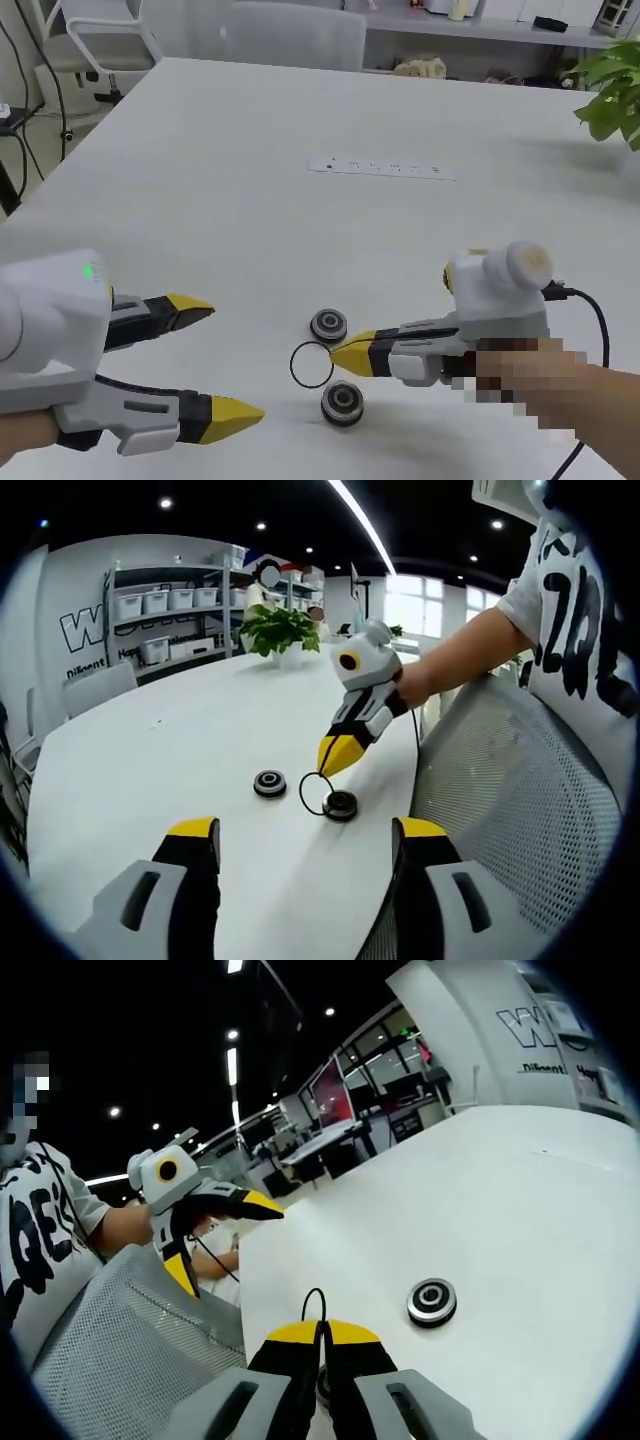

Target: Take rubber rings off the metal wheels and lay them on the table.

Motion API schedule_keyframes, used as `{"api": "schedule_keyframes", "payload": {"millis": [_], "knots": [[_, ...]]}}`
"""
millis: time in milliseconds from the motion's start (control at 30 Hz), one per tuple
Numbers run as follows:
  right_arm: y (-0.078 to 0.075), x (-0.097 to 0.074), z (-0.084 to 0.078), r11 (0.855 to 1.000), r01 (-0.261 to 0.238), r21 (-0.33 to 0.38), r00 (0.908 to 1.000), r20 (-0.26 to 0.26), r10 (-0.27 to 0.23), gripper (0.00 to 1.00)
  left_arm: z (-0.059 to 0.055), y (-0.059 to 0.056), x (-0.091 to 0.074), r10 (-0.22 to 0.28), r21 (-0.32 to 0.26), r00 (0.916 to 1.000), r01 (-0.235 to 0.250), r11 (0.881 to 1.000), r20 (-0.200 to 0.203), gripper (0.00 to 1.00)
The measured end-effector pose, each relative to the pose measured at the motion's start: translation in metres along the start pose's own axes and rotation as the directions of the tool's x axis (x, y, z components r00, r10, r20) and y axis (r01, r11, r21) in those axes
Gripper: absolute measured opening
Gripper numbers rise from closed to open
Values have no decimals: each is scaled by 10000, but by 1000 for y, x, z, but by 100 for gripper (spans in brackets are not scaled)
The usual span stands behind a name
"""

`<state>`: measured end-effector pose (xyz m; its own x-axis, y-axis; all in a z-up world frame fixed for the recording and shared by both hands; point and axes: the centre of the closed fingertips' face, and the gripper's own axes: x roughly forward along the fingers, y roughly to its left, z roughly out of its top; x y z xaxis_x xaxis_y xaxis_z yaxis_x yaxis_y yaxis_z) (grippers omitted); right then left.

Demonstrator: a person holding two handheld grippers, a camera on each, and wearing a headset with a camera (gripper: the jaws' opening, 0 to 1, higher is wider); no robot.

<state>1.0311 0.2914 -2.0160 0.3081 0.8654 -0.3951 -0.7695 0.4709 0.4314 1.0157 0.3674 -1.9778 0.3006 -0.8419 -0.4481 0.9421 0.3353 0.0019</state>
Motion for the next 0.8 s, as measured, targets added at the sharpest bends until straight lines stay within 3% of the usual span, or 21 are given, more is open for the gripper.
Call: {"api": "schedule_keyframes", "payload": {"millis": [800], "knots": [[-6,29,-9,9988,475,-151,9980,-403,-480,0,-5,1,-6,175,-225,9998,-176,9996,-49,71]]}}
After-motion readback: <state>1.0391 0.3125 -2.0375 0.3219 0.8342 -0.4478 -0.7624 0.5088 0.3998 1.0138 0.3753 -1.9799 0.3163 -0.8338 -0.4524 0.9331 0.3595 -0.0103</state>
